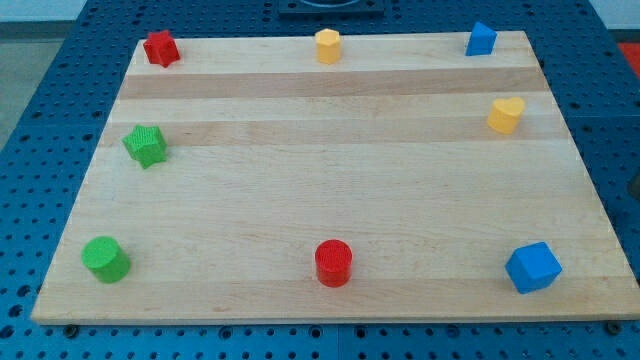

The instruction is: Push the green circle a bit right

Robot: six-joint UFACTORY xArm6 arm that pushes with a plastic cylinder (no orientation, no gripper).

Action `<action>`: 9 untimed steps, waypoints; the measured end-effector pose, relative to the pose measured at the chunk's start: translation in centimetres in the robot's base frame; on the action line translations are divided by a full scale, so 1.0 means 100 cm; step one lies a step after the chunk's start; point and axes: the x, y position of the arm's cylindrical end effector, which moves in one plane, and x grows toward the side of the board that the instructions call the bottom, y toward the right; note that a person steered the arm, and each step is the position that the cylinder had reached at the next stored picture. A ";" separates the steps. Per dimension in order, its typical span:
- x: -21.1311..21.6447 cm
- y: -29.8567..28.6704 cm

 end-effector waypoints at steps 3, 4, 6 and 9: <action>-0.008 -0.193; -0.009 -0.329; -0.015 -0.536; 0.063 -0.646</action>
